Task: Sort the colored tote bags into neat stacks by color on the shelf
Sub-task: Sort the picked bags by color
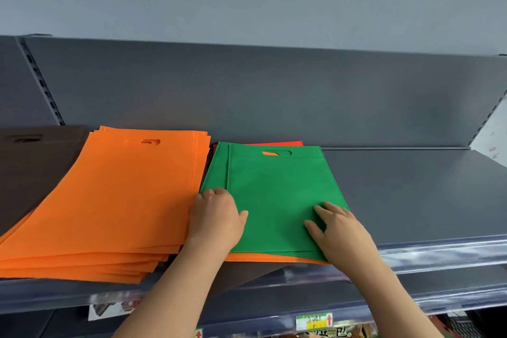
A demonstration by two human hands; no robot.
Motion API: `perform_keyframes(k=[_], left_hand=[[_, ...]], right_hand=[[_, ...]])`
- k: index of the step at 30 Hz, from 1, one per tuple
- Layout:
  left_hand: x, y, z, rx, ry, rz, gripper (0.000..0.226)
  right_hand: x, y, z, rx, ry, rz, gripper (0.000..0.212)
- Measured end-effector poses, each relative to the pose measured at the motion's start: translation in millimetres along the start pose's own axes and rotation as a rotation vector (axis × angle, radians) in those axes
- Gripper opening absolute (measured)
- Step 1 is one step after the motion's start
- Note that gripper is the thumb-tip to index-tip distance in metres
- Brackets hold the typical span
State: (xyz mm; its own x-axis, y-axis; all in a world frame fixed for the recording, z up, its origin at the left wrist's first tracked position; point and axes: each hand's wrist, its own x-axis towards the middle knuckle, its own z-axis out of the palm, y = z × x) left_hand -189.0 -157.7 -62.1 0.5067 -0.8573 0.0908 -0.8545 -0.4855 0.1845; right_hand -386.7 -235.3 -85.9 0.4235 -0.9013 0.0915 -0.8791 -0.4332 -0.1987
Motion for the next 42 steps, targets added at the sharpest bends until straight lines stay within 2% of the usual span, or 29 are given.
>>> perform_keyframes(k=[3, 9, 12, 15, 19, 22, 25, 28, 31, 34, 37, 42], left_hand=[[2, 0, 3, 0.007, -0.055, -0.045, 0.054], [-6, 11, 8, 0.001, -0.081, 0.09, 0.042], [-8, 13, 11, -0.107, -0.141, 0.088, 0.051], [-8, 15, 7, -0.171, -0.118, 0.018, 0.056], [-1, 18, 1, -0.307, -0.121, -0.09, 0.066], [0, 18, -1, -0.416, -0.052, -0.119, 0.055], [-2, 17, -2, -0.525, -0.023, -0.129, 0.057], [-4, 19, -2, -0.588, -0.025, -0.072, 0.043], [-6, 19, 1, -0.636, -0.023, 0.007, 0.051], [-7, 15, -1, -0.771, 0.054, 0.047, 0.059], [-8, 5, -11, -0.959, 0.151, 0.056, 0.048], [-13, -13, -29, -1.154, 0.201, 0.032, 0.043]], right_hand=[[1, 6, 1, -0.035, 0.004, -0.011, 0.052], [5, 29, -3, 0.006, -0.056, 0.134, 0.06], [6, 41, -9, 0.032, -0.072, 0.184, 0.064], [4, 46, -15, -0.008, -0.093, 0.229, 0.073], [-2, 34, -15, 0.052, -0.114, 0.169, 0.071], [-5, 27, -16, 0.038, -0.073, 0.152, 0.064], [-7, 26, -14, 0.011, -0.053, 0.116, 0.06], [-8, 27, -9, 0.071, -0.094, 0.111, 0.062], [-9, 28, -10, 0.093, -0.084, 0.108, 0.063], [-8, 31, -14, 0.151, -0.001, 0.117, 0.065], [-4, 34, -21, 0.257, 0.106, 0.124, 0.059], [-2, 23, -33, 0.581, 0.137, 0.167, 0.046]])
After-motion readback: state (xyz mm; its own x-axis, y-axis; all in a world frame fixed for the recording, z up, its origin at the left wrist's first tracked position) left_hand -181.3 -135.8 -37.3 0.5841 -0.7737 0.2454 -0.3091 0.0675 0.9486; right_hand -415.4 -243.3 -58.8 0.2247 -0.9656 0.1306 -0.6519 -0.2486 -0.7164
